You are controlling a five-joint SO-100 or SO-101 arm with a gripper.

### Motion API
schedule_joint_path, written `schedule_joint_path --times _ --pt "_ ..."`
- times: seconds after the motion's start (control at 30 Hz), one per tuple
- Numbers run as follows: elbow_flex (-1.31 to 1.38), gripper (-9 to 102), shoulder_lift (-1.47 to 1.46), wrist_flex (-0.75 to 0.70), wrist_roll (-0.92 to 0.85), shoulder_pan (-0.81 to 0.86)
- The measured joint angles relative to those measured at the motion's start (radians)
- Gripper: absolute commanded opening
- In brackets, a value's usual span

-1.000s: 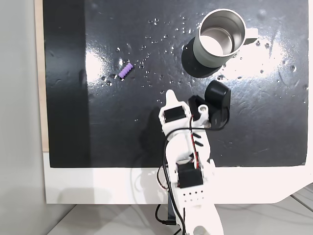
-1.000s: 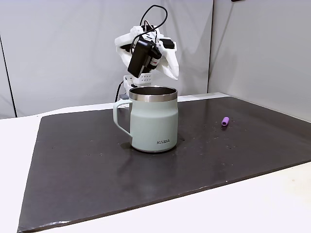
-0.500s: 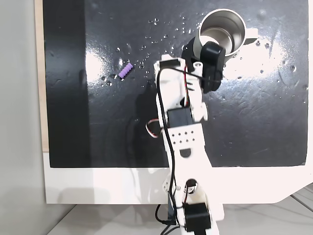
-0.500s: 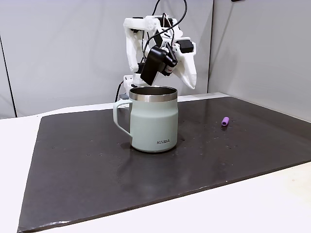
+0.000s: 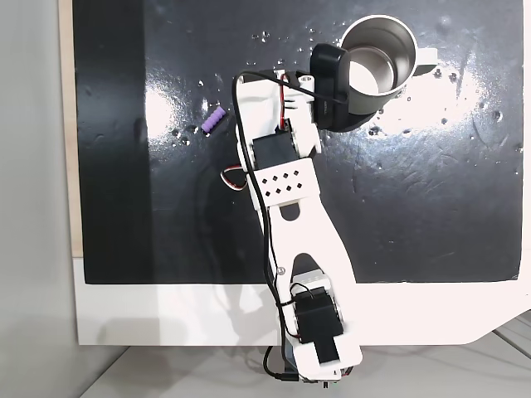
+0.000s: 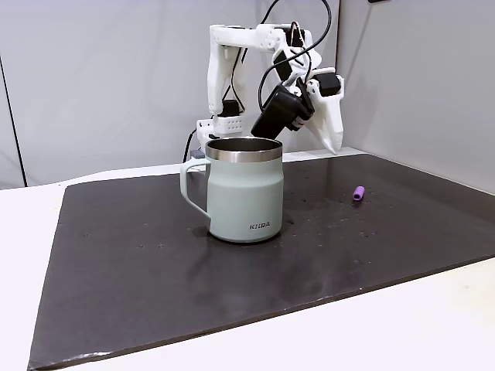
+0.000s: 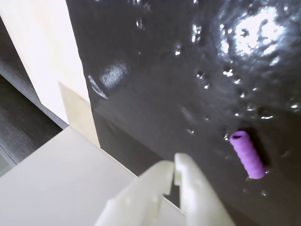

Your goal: Grasp a pengrip and put it in the cup.

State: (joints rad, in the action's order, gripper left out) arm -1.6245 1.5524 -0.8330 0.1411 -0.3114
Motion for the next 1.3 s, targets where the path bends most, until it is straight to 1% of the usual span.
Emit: schedule_joint_path --times 0.13,0.37,0.47,0.83,1.03,1.2,1.3 --pt "0.1 0 -0.069 -0.089 0.0 -0.032" --pt "0.367 0 -0.265 -0.278 0.0 -0.069" --pt "0.425 0 -0.316 -0.321 0.0 -0.083" --pt "0.701 1 -0.563 -0.529 -0.152 -0.107" --pt "0.796 12 -0.64 -0.584 -0.192 -0.127" --pt "0.873 19 -0.698 -0.634 -0.224 -0.156" --pt "0.894 21 -0.724 -0.649 -0.236 -0.164"
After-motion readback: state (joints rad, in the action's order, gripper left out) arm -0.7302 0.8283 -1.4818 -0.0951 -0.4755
